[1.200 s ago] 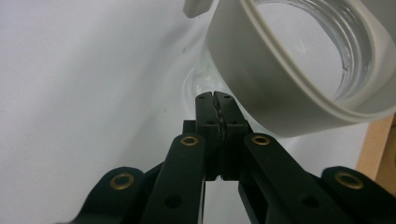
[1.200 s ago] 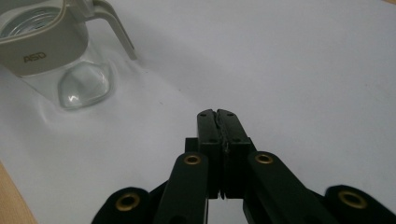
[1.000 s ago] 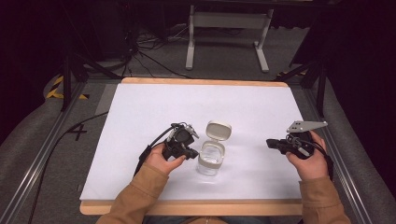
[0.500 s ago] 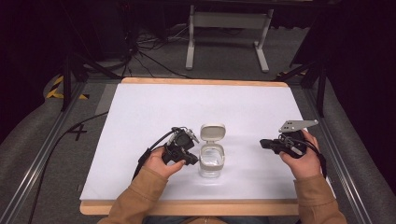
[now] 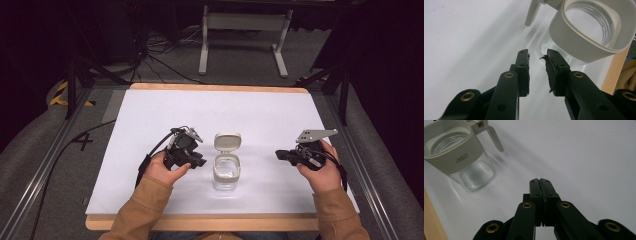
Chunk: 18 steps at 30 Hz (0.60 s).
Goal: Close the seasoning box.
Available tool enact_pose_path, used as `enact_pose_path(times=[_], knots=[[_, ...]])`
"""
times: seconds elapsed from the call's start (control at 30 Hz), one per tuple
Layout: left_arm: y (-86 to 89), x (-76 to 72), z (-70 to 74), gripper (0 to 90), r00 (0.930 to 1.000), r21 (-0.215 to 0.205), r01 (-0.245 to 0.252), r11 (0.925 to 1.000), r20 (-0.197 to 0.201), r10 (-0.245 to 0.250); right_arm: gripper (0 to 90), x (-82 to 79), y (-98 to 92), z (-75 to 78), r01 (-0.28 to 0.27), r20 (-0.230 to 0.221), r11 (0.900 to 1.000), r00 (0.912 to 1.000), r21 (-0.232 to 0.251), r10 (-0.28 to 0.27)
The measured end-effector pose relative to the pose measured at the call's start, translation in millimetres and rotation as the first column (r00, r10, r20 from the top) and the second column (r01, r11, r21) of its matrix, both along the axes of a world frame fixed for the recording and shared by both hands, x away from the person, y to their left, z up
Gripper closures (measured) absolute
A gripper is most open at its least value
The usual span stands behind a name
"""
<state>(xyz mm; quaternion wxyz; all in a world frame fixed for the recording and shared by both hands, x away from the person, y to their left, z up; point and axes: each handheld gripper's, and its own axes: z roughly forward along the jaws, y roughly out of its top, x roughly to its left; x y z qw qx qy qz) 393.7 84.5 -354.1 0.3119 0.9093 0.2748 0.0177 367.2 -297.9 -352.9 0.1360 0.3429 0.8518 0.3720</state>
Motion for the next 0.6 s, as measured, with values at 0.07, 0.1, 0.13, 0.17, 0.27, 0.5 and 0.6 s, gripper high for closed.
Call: enact_pose_path(times=[0.07, 0.1, 0.13, 0.17, 0.27, 0.5, 0.6], knots=[[9.5, 1.6, 5.1, 71.8, 0.9997, -0.021, -0.020, 0.9996, 0.011, 0.020, 89.2, 0.2, 3.8, -0.4, -0.015, 0.004, 1.000, 0.9999, 0.016, 0.015], [13.1, 1.6, 6.3, 71.5, 0.9991, -0.034, -0.040, 0.9986, 0.011, 0.040, 89.3, 0.8, 5.7, -1.2, -0.027, 0.009, 0.999, 0.9996, 0.018, 0.027], [13.1, 1.6, 6.3, 71.3, 0.9991, -0.034, -0.040, 0.9986, 0.011, 0.040, 89.3, 0.8, 5.7, -1.2, -0.027, 0.009, 0.999, 0.9996, 0.018, 0.027], [21.0, 1.9, 9.2, 71.0, 0.9981, -0.033, -0.059, 0.9977, 0.018, 0.059, 89.3, 1.8, 8.1, -2.3, -0.035, 0.013, 0.999, 0.9993, 0.026, 0.035], [28.5, 1.4, 12.1, 70.5, 0.9970, -0.026, -0.074, 0.9969, 0.020, 0.075, 89.3, 2.5, 10.5, -2.4, -0.040, 0.002, 0.998, 0.9992, 0.038, 0.040], [52.1, -5.5, 17.7, 69.7, 0.9895, -0.061, -0.136, 0.9888, 0.040, 0.139, 89.2, 8.6, 21.3, -0.6, -0.075, 0.013, 0.996, 0.9972, 0.058, 0.074], [59.9, -9.5, 17.7, 69.1, 0.9854, -0.071, -0.161, 0.9844, 0.044, 0.164, 89.2, 11.8, 27.8, 0.7, -0.080, 0.023, 0.994, 0.9966, 0.070, 0.079]])
